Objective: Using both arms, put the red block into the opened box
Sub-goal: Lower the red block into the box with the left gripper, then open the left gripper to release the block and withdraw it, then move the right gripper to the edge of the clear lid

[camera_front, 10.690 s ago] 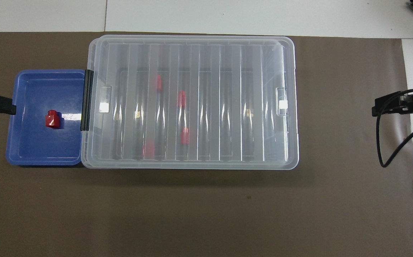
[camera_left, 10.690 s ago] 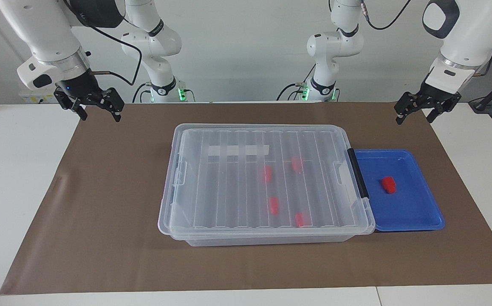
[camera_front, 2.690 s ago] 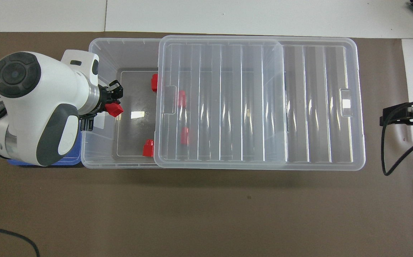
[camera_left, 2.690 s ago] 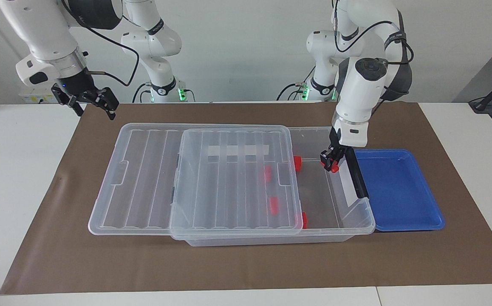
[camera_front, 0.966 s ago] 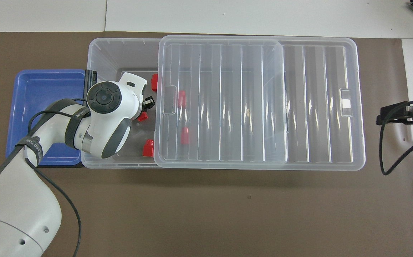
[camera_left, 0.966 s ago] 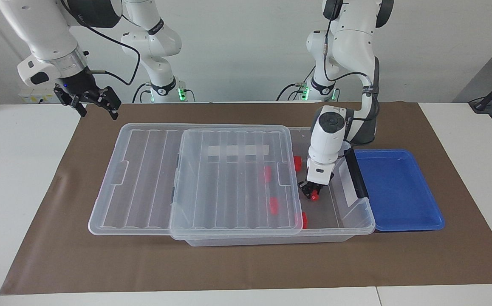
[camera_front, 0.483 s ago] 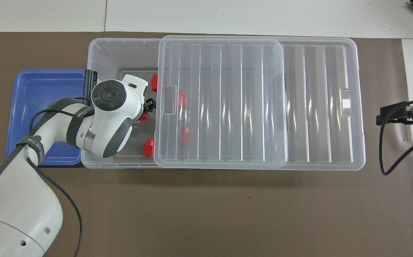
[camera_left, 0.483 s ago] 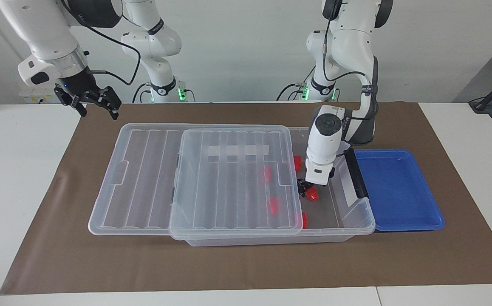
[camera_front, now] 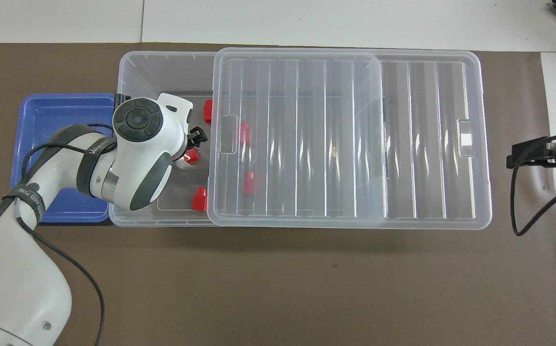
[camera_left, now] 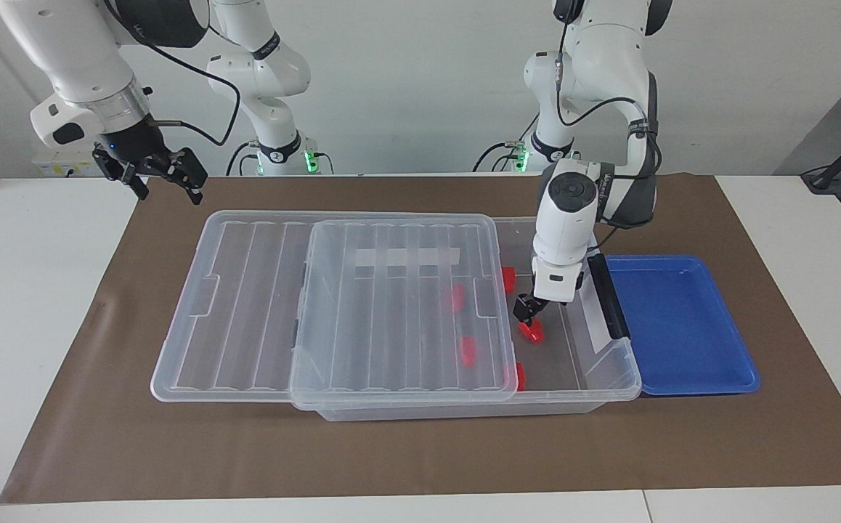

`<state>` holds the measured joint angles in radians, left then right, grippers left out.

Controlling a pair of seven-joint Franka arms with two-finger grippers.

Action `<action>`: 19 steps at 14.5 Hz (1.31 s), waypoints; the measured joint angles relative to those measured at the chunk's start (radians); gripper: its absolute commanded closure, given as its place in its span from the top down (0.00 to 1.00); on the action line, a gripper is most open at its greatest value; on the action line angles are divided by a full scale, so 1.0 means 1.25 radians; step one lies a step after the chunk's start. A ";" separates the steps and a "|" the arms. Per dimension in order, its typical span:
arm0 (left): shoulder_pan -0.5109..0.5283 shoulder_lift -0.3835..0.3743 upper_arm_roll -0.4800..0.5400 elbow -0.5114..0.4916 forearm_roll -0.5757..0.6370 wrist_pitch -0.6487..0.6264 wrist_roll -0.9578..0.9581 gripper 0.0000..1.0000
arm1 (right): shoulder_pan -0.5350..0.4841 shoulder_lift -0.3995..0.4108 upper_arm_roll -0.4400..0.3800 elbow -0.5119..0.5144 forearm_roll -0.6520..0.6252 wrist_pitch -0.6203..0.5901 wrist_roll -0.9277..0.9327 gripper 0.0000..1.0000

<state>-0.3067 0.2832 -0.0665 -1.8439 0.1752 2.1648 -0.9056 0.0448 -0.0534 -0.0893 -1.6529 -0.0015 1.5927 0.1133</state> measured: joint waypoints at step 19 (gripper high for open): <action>0.211 -0.211 0.022 0.164 -0.054 -0.354 0.350 1.00 | -0.041 0.008 -0.003 -0.017 0.000 0.075 -0.196 0.00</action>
<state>-0.0423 0.0199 -0.0391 -1.6390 0.1082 1.7219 -0.4684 -0.0070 -0.0428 -0.0934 -1.6747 -0.0015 1.6868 -0.1319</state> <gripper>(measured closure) 0.000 0.489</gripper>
